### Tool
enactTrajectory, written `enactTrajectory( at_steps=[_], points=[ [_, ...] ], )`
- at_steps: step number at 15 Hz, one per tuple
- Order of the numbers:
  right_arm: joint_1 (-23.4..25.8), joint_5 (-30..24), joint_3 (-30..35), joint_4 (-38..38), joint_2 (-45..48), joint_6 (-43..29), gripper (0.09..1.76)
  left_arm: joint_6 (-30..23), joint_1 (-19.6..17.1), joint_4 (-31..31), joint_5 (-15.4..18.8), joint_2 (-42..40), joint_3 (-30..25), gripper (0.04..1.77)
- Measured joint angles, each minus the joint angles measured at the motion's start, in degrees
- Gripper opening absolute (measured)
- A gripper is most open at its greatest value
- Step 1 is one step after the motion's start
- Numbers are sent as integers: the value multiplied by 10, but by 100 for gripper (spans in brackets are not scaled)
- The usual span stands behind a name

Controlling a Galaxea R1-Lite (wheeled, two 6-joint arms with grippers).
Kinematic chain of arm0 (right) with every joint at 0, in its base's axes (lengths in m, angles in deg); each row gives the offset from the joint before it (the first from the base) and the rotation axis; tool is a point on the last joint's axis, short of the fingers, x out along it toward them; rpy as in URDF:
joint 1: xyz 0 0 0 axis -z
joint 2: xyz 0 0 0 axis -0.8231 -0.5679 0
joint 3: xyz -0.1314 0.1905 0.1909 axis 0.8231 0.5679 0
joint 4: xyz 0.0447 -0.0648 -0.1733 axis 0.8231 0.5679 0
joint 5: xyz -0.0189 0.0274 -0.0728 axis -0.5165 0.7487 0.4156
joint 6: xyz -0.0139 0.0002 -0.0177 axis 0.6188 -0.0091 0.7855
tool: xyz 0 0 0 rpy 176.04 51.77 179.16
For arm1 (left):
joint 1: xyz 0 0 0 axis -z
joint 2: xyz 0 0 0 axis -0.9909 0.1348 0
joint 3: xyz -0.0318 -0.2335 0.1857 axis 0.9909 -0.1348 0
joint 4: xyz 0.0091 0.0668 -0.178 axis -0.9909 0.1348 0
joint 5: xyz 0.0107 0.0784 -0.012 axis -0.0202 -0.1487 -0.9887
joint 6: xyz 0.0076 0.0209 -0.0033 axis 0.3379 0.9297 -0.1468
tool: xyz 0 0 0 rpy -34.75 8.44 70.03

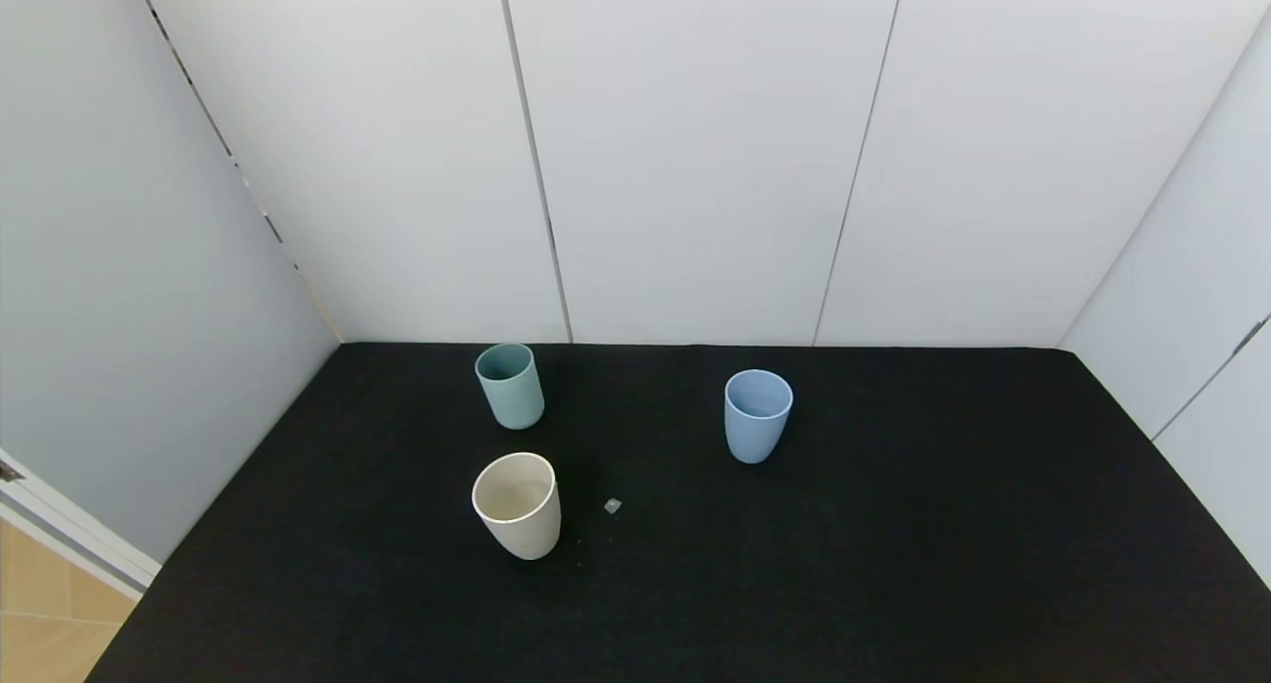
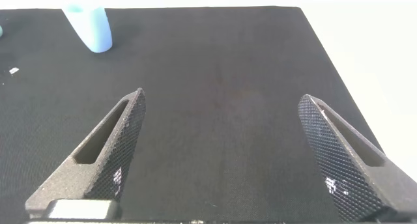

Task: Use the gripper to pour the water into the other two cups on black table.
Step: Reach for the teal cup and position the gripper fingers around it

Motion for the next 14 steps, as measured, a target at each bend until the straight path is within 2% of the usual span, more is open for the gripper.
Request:
enactTrajectory(
  at_steps=[3, 7, 9, 14],
  points=[
    [0, 0, 0, 0, 0, 0, 171, 0, 0, 54, 19, 27, 74, 172],
    [0, 0, 0, 0, 0, 0, 171, -2, 14, 51, 16, 156, 159, 172],
    [0, 0, 0, 0, 0, 0, 171, -1, 21, 6, 15, 251, 192, 172],
    [0, 0, 0, 0, 0, 0, 171, 1, 13, -158, 18, 511, 235, 172]
  ],
)
